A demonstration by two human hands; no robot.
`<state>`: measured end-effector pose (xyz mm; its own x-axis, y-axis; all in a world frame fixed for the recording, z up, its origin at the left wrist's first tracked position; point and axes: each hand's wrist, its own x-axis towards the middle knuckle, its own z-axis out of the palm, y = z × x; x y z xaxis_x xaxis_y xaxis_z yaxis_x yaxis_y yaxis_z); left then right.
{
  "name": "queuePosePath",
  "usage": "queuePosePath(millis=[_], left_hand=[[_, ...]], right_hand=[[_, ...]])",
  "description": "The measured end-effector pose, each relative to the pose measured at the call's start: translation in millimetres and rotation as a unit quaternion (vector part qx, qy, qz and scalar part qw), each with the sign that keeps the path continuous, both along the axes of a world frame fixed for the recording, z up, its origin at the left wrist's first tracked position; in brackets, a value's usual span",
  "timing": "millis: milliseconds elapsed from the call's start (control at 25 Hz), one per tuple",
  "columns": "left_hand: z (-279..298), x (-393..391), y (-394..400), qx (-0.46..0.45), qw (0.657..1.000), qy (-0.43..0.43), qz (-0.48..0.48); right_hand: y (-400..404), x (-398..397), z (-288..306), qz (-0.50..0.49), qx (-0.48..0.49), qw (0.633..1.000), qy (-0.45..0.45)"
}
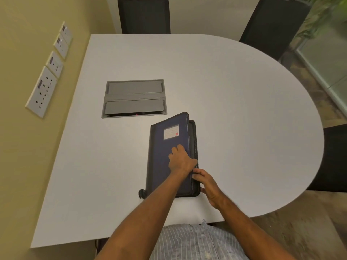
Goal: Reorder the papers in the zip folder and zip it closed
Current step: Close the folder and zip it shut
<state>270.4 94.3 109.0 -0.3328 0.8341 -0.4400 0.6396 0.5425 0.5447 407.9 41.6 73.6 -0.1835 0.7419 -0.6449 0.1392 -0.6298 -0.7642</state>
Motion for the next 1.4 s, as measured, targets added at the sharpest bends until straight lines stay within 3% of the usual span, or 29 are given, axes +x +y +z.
queuePosePath(millis=[320, 560, 760, 1040, 1160, 1240, 1400], left_hand=[[-44, 9, 7, -0.068, 0.996, 0.040, -0.034], [-101, -89, -67, -0.124, 0.980, 0.091, 0.128], [-132, -129, -119, -0.148, 0.958, -0.101, 0.222], [-122, -153, -135, -0.155, 0.935, -0.221, 0.230], [-127, -161, -143, -0.174, 0.929, -0.252, 0.207], [-132, -161, -148, -0.180, 0.938, -0.224, 0.195], [-131, -158, -147, -0.167, 0.932, -0.240, 0.214]], right_hand=[[13, 12, -38, -0.004, 0.058, 0.993, -0.106], [24, 18, -72, -0.002, 0.053, 0.986, -0.158], [20, 3, -82, 0.023, 0.088, 0.969, -0.229], [14, -13, -93, 0.049, 0.083, 0.964, -0.248], [-3, -24, -103, -0.049, 0.035, 0.960, -0.275], [-20, -39, -92, -0.127, 0.025, 0.954, -0.270], [-38, -50, -85, -0.195, 0.004, 0.955, -0.224]])
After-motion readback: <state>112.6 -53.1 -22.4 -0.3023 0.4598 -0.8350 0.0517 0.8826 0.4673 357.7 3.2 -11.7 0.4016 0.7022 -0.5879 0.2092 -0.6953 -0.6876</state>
